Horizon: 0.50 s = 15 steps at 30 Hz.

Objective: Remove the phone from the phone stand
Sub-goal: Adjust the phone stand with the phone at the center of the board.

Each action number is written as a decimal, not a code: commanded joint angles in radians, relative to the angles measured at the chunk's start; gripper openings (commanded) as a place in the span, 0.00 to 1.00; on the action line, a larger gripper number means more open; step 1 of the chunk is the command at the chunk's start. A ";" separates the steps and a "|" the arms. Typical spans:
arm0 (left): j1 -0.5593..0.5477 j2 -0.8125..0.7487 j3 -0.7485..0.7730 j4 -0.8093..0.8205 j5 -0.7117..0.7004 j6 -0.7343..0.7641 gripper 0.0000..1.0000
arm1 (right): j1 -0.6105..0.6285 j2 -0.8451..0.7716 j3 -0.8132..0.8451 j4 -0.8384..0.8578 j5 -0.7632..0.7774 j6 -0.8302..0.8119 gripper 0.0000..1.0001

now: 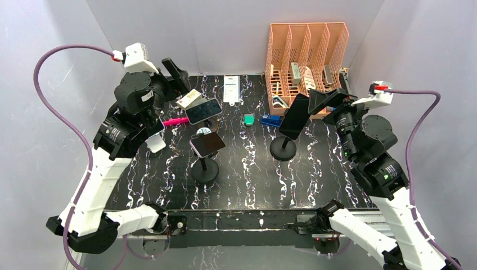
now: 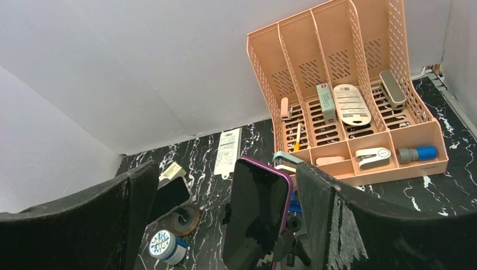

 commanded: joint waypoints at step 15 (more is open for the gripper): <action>-0.001 -0.284 -0.351 0.295 0.311 0.264 0.80 | 0.005 -0.070 -0.058 -0.009 -0.136 -0.133 0.99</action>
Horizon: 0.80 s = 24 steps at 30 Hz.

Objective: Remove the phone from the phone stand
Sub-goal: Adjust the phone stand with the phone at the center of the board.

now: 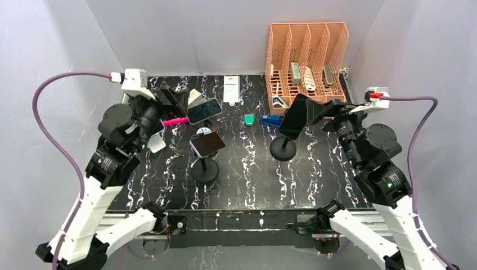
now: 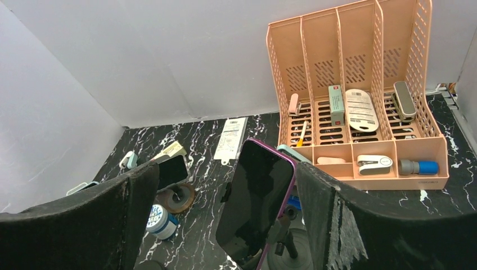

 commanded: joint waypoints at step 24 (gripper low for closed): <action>-0.002 -0.160 -0.245 0.069 0.206 -0.043 0.80 | 0.004 0.016 -0.101 -0.146 -0.003 0.226 0.95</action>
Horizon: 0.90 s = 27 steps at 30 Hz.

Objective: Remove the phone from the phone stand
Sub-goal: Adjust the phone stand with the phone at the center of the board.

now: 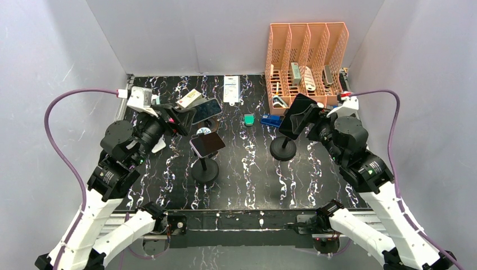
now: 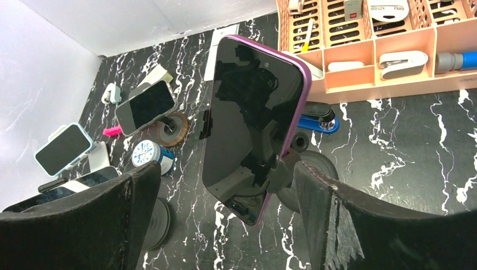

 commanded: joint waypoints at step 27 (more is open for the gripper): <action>-0.002 0.119 -0.032 0.164 0.234 -0.122 0.80 | -0.005 -0.006 -0.040 0.181 0.055 0.038 0.99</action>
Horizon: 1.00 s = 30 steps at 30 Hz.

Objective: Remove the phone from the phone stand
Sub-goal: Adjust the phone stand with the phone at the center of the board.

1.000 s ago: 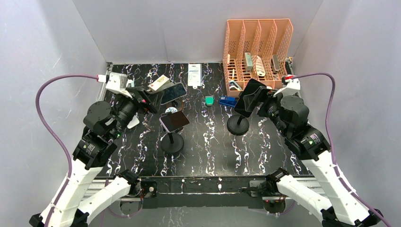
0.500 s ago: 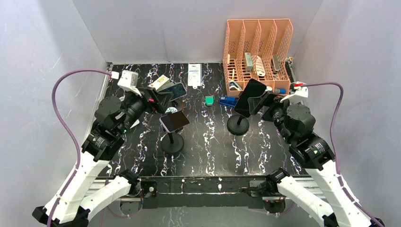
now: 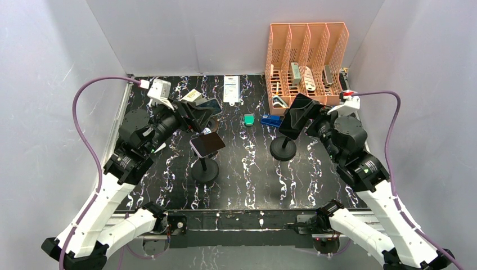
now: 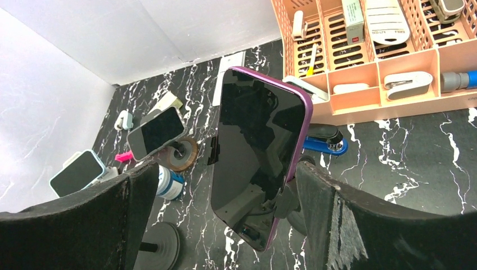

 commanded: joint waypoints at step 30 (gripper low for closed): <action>-0.002 -0.171 0.004 -0.478 -0.261 -0.313 0.79 | -0.018 -0.118 0.077 -0.102 -0.245 -0.130 0.99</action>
